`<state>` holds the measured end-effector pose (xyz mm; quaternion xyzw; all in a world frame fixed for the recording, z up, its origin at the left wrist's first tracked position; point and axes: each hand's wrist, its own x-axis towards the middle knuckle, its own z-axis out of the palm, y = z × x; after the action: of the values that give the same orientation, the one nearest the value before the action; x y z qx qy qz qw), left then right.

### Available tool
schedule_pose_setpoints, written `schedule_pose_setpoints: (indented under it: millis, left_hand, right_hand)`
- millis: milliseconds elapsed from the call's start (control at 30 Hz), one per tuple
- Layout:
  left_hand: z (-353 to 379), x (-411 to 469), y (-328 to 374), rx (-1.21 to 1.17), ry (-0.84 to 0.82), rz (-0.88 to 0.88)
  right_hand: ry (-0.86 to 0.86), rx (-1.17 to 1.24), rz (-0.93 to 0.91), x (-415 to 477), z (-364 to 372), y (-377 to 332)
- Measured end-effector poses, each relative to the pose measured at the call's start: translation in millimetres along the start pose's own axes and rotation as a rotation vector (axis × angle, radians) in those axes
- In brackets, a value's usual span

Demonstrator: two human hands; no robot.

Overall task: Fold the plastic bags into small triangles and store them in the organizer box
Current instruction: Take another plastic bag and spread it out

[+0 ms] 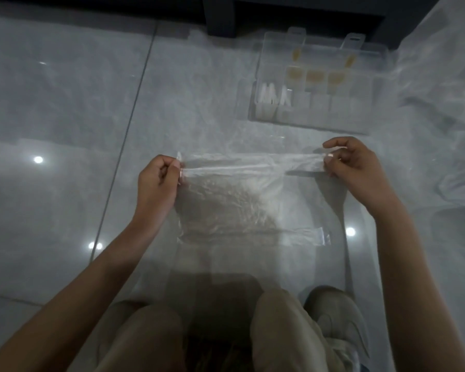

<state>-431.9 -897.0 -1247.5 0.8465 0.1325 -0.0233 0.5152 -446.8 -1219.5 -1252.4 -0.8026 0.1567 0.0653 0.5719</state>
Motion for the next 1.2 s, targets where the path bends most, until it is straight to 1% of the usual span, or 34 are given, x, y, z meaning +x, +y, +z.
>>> schedule_pose_setpoints:
  millis: [133, 300, 433, 500, 567, 600, 633, 700, 733, 767, 833, 867, 900, 933, 1000, 1033, 1100, 1133, 1200]
  left_hand:
    - [3, -5, 1, -0.012, 0.015, -0.05]
    - [9, -8, -1, 0.039, 0.048, -0.075]
    - [10, -3, -4, -0.064, 0.037, -0.132]
    - [12, 3, -8, -0.151, 0.052, -0.224]
    - [11, 9, -9, -0.246, 0.077, -0.347]
    - [10, 11, -10, -0.268, 0.077, -0.373]
    - [9, 12, -9, -0.267, 0.062, -0.362]
    - [7, 9, -8, -0.205, 0.021, -0.28]
    - [5, 5, -9, -0.135, 0.009, -0.21]
    - [3, 2, -11, -0.022, 0.012, -0.104]
    - [-1, -3, -14, 0.304, -0.02, 0.23]
    - [-1, -3, -19, 0.491, -0.071, 0.403]
    - [0, -3, -23, 0.65, -0.136, 0.535]
    - [3, -2, -30, 0.773, -0.215, 0.597]
    - [11, -4, -40, 0.933, -0.342, 0.613]
    - [14, -5, -46, 0.985, -0.37, 0.612]
    - [14, -5, -56, 1.044, -0.367, 0.609]
    - [13, -5, -58, 1.057, -0.354, 0.606]
    - [11, -3, -59, 1.068, -0.346, 0.601]
  right_hand:
    - [0.112, 0.016, 0.039, 3, 3, 6]
    - [0.245, 0.03, 0.071, 3, 7, 10]
    - [0.327, 0.028, 0.084, 4, 14, 9]
    - [0.38, -0.005, 0.091, 4, 23, 7]
    - [0.472, -0.043, 0.093, 2, 32, 3]
    - [0.527, -0.066, 0.077, -1, 38, -1]
    - [0.575, -0.097, 0.033, -5, 44, -5]
    - [0.598, -0.203, -0.146, -15, 63, -15]
    - [0.56, -0.261, -0.248, -20, 75, -19]
    - [0.491, -0.317, -0.336, -24, 88, -21]
    - [0.318, -0.443, -0.421, -27, 114, -24]
    - [0.227, -0.517, -0.442, -28, 127, -24]
    - [0.138, -0.594, -0.465, -29, 141, -25]
    - [0.056, -0.669, -0.483, -30, 154, -23]
    - [-0.06, -0.824, -0.508, -31, 174, -17]
    - [-0.092, -0.888, -0.511, -31, 179, -13]
    - [-0.133, -0.969, -0.494, -29, 177, -1]
    - [-0.136, -0.995, -0.478, -28, 169, 6]
    - [-0.07, -1.016, -0.411, -27, 145, 21]
